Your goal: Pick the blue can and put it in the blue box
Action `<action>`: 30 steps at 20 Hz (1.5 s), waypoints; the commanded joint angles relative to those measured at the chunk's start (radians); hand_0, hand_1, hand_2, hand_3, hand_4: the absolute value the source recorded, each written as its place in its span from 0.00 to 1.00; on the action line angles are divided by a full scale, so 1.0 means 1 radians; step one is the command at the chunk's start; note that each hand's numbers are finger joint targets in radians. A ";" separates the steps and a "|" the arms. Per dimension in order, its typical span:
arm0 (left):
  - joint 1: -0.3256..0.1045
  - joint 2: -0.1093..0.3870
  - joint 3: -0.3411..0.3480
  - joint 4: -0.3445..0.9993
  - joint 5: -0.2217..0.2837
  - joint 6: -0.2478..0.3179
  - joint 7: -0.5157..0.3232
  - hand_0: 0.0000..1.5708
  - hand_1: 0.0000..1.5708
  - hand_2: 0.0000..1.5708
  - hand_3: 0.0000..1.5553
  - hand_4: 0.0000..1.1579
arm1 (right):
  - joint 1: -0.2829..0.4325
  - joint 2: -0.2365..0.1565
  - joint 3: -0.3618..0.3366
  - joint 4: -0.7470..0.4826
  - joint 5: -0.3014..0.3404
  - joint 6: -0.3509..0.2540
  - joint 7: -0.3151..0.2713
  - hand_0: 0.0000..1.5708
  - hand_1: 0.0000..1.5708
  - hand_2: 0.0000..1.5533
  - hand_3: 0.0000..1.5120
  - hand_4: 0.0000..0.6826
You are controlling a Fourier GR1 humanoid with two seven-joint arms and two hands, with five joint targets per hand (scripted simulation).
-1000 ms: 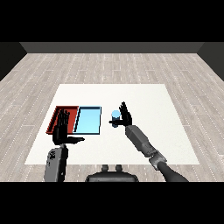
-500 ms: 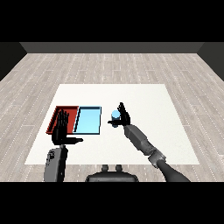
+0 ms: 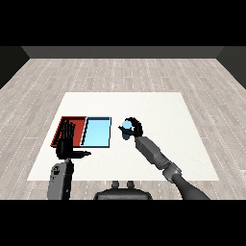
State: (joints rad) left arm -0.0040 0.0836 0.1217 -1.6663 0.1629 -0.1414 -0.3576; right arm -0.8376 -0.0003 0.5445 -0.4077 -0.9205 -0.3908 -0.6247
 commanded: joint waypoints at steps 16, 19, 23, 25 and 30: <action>-0.086 -0.079 -0.155 0.075 -0.125 0.052 0.075 0.00 0.00 0.00 0.00 0.00 | -0.120 -0.093 0.037 -0.129 0.171 -0.145 0.109 0.91 0.91 0.93 0.92 0.91; -0.030 -0.082 -0.196 0.110 -0.144 0.034 0.046 0.00 0.00 0.00 0.00 0.00 | -0.114 -0.102 0.037 -0.230 0.205 -0.203 0.137 0.92 0.92 0.93 0.92 0.90; -0.114 -0.083 -0.216 0.113 -0.146 0.072 0.146 0.00 0.00 0.00 0.00 0.00 | -0.059 -0.155 0.051 -0.338 0.275 -0.211 0.194 0.90 0.90 0.93 0.93 0.90; -0.050 -0.083 -0.278 0.095 -0.138 0.073 0.122 0.00 0.00 0.00 0.00 0.00 | 0.035 -0.214 0.079 -0.482 0.293 -0.233 0.228 0.90 0.90 0.93 0.93 0.90; -0.120 -0.083 -0.296 0.157 -0.100 0.102 0.116 0.00 0.00 0.00 0.00 0.00 | 0.239 -0.328 0.157 -0.832 0.366 -0.333 0.334 0.90 0.90 0.93 0.93 0.90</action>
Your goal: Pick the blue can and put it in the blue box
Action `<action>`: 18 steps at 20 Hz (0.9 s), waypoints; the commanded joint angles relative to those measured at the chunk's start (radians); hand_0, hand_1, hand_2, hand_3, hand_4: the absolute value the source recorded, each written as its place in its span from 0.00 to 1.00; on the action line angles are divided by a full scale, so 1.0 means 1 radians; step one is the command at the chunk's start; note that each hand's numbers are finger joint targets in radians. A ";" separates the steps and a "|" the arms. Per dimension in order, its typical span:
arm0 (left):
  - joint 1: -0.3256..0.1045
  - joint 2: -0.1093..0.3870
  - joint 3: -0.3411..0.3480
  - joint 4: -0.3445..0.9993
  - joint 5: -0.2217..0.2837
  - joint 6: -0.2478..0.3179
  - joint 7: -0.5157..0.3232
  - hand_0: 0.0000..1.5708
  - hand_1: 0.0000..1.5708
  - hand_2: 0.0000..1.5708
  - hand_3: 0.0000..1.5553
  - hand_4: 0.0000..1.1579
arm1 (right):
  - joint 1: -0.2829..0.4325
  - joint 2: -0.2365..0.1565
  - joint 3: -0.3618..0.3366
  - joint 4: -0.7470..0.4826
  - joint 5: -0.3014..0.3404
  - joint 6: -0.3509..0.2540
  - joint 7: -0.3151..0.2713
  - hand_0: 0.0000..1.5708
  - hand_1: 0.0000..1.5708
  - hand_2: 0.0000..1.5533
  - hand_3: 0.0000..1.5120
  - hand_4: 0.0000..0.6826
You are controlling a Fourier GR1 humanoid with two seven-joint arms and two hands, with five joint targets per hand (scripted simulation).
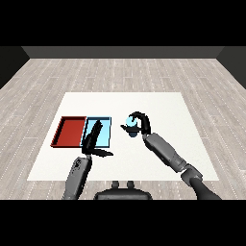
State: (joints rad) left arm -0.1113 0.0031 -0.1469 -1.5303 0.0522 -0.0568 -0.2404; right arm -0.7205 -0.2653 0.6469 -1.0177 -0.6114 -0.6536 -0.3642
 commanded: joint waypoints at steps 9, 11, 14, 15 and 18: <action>-0.040 -0.003 -0.159 0.068 0.086 0.115 0.044 0.00 0.00 0.00 0.00 0.00 | 0.173 -0.098 -0.007 -0.388 0.216 -0.050 0.206 0.93 0.93 0.94 0.92 0.90; -0.096 -0.003 -0.162 0.162 0.072 0.142 0.013 0.00 0.00 0.00 0.00 0.00 | 0.193 -0.106 -0.056 -0.346 0.222 0.053 0.187 0.93 0.93 0.94 0.93 0.89; -0.131 -0.003 -0.231 0.117 0.091 0.228 0.079 0.00 0.00 0.00 0.00 0.00 | 0.198 -0.036 -0.038 -0.376 0.314 -0.004 0.237 0.94 0.94 0.94 0.93 0.91; -0.130 -0.003 -0.205 0.196 0.089 0.202 0.000 0.00 0.00 0.00 0.00 0.00 | 0.214 -0.071 -0.052 -0.455 0.322 0.015 0.290 0.95 0.95 0.95 0.93 0.91; -0.100 -0.003 -0.241 0.130 0.086 0.228 0.060 0.00 0.00 0.00 0.00 0.00 | 0.159 0.010 -0.120 -0.334 0.379 0.065 0.275 0.95 0.95 0.94 0.93 0.88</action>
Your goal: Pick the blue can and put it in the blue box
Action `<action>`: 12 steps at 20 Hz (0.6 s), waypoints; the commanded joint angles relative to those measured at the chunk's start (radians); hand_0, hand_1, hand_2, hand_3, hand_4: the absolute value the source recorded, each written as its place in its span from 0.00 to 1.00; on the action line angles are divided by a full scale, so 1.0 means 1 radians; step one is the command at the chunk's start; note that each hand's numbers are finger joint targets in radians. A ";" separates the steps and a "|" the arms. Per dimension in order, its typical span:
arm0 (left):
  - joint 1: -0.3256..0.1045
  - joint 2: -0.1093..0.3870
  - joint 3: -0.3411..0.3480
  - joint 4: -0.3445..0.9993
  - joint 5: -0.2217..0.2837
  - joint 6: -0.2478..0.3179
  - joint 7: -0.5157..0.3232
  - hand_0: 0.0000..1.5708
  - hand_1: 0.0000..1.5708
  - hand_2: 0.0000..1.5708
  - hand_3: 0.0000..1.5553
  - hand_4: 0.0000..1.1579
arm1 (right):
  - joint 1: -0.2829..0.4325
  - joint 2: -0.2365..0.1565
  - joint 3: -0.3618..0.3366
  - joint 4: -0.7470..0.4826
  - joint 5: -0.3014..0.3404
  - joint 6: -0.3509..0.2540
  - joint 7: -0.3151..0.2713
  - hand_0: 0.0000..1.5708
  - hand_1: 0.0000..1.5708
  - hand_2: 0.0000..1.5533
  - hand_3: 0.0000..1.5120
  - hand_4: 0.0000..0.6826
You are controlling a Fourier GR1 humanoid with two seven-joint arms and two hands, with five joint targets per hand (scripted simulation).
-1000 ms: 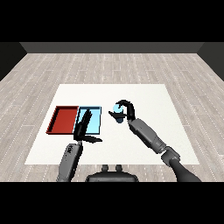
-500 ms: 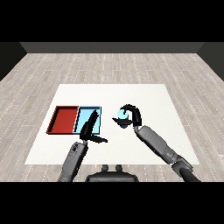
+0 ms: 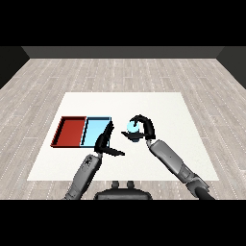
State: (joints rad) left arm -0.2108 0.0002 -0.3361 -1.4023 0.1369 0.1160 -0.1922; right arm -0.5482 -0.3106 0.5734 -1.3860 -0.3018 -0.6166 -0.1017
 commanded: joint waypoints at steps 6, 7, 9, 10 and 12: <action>-0.102 0.000 -0.038 0.098 0.084 0.071 0.009 0.00 0.00 0.00 0.00 0.00 | 0.062 0.072 -0.072 -0.073 0.168 0.080 0.057 0.95 0.95 0.95 0.92 0.89; -0.096 0.000 -0.036 0.142 0.104 0.036 -0.043 0.00 0.00 0.00 0.00 0.00 | 0.056 0.093 -0.086 -0.077 0.178 0.087 0.057 0.94 0.94 0.94 0.92 0.89; -0.039 0.000 -0.161 0.082 0.144 0.157 -0.049 0.00 0.00 0.00 0.00 0.00 | 0.036 0.145 -0.079 -0.008 0.189 0.080 0.028 0.94 0.94 0.94 0.92 0.88; -0.117 0.000 -0.011 0.226 0.119 0.022 -0.077 0.00 0.00 0.00 0.00 0.00 | 0.115 0.133 -0.072 -0.086 0.203 0.092 0.034 0.94 0.94 0.94 0.92 0.89; -0.126 0.000 -0.104 0.216 0.151 0.113 -0.093 0.00 0.00 0.00 0.00 0.00 | 0.026 0.202 -0.110 0.010 0.224 0.112 0.033 0.95 0.95 0.94 0.92 0.90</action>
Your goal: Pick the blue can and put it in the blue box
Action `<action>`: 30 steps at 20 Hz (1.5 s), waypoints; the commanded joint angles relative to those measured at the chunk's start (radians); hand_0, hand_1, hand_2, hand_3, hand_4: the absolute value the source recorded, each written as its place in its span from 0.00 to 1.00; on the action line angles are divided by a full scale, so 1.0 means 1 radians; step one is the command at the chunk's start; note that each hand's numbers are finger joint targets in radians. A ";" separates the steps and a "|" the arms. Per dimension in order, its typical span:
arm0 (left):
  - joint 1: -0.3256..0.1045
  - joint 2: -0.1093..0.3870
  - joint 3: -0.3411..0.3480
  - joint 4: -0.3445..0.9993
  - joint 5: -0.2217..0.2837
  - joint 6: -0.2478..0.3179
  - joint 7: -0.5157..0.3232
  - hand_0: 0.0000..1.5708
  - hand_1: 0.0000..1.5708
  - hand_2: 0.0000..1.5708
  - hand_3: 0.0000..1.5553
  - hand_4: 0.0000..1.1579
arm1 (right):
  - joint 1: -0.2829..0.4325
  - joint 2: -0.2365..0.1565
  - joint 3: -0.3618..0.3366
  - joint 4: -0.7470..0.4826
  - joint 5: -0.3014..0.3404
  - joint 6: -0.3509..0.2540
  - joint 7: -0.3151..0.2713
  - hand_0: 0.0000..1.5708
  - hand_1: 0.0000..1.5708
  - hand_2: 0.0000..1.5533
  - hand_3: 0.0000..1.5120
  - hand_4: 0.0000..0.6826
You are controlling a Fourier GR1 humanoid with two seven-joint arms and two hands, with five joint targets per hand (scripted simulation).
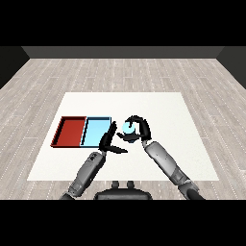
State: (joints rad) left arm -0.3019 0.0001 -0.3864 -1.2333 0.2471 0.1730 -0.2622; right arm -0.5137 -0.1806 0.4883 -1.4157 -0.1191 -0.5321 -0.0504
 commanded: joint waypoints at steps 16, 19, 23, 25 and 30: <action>-0.094 0.000 0.007 0.188 0.066 -0.011 -0.103 0.00 0.00 0.00 0.00 0.00 | 0.047 0.179 -0.104 0.027 0.158 0.161 -0.025 0.93 0.93 0.94 0.93 0.89; -0.115 0.000 -0.069 0.170 0.135 0.031 -0.128 0.00 0.00 0.00 0.00 0.00 | 0.093 0.180 0.003 -0.029 0.119 0.043 -0.009 0.93 0.93 0.94 0.92 0.91; -0.085 0.000 -0.096 0.094 0.114 0.053 -0.104 0.00 0.00 0.00 0.00 0.00 | 0.087 0.180 -0.024 -0.016 0.067 0.070 -0.050 0.92 0.92 0.93 0.91 0.87; -0.022 0.021 -0.080 0.020 0.085 0.012 -0.048 0.00 0.00 0.00 0.00 0.00 | 0.030 0.180 -0.011 -0.001 0.031 0.022 -0.030 0.93 0.93 0.94 0.92 0.87; -0.185 0.000 -0.214 0.112 0.200 0.200 -0.041 0.00 0.00 0.00 0.00 0.17 | 0.101 0.181 0.024 -0.008 -0.002 0.027 -0.089 0.93 0.93 0.94 0.92 0.87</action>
State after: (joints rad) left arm -0.4257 0.0022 -0.5119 -1.1159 0.4053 0.2531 -0.3426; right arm -0.4466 -0.0015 0.4616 -1.4099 -0.0903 -0.4691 -0.1135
